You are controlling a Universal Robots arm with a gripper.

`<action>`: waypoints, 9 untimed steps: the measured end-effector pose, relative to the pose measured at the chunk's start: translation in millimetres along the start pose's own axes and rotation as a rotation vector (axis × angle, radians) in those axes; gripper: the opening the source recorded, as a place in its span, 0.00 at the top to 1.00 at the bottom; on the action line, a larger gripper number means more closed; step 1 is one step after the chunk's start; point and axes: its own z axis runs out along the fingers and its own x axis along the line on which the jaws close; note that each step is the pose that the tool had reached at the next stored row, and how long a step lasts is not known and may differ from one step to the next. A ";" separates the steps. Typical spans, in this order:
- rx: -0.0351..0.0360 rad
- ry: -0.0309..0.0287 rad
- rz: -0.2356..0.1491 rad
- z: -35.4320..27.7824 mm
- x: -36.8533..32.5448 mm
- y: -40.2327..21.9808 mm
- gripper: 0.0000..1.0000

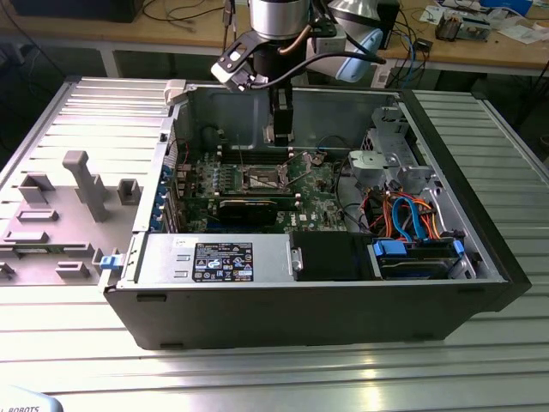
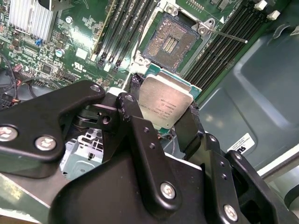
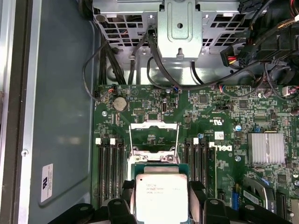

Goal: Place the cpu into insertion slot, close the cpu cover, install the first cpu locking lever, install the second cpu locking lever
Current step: 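Place the cpu into insertion slot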

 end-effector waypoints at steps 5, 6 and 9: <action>0.0000 0.0000 0.000 3.1 -0.1 -0.3 0.46; 0.0000 0.0000 0.000 3.5 -0.1 -0.3 0.46; 0.0000 0.0000 0.000 4.8 -0.1 -0.4 0.46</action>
